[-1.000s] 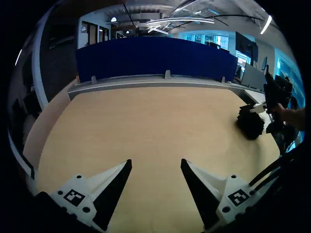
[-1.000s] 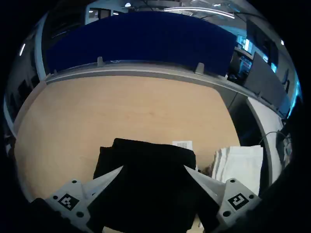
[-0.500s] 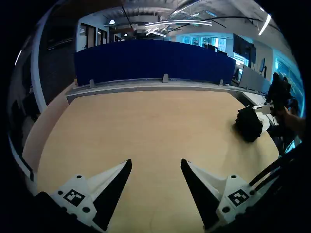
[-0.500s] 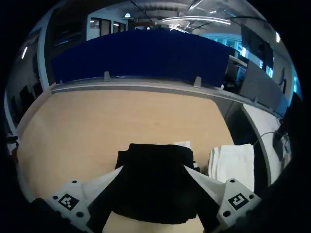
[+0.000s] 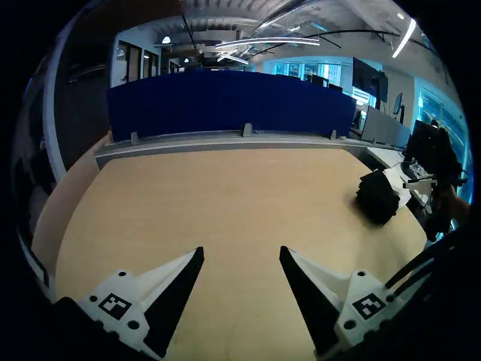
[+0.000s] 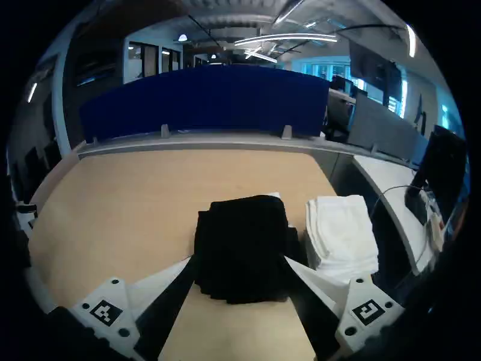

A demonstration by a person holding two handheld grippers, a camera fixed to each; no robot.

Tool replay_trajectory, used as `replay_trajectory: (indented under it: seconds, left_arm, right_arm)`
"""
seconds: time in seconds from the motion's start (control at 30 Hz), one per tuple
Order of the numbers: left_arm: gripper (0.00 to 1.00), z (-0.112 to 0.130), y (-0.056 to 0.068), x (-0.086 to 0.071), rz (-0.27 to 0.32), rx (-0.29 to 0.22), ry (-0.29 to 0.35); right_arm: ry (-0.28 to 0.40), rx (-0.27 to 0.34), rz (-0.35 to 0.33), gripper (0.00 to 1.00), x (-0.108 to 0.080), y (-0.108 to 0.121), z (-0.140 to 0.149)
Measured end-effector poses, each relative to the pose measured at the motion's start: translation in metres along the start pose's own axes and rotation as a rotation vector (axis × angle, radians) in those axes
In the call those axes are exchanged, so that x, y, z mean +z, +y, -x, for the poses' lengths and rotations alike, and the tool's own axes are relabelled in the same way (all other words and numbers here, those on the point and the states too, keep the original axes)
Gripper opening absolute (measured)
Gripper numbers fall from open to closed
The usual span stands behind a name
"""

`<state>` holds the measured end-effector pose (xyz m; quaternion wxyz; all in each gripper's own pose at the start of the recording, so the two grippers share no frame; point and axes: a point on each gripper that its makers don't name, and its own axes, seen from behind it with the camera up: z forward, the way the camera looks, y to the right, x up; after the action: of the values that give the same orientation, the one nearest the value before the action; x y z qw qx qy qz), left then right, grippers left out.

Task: Fold towel

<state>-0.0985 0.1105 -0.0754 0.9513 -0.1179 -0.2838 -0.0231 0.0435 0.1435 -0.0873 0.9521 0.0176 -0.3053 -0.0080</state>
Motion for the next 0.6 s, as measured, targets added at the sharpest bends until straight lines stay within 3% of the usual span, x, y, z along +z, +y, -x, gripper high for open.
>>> replay_trajectory:
  seconds: [0.2, 0.43, 0.6]
  left_arm:
    - [0.93, -0.008, 0.000, 0.000, 0.013, 0.015, 0.021]
    - [0.93, -0.015, -0.002, -0.002, 0.015, 0.033, 0.045]
    - [0.93, -0.018, -0.005, -0.004, 0.012, 0.032, 0.058]
  right_arm:
    - [0.143, 0.050, 0.019, 1.00, -0.021, -0.002, -0.019]
    - [0.391, 0.139, 0.065, 1.00, -0.052, 0.001, -0.065]
    - [0.483, 0.185, 0.071, 1.00, -0.064, 0.002, -0.077]
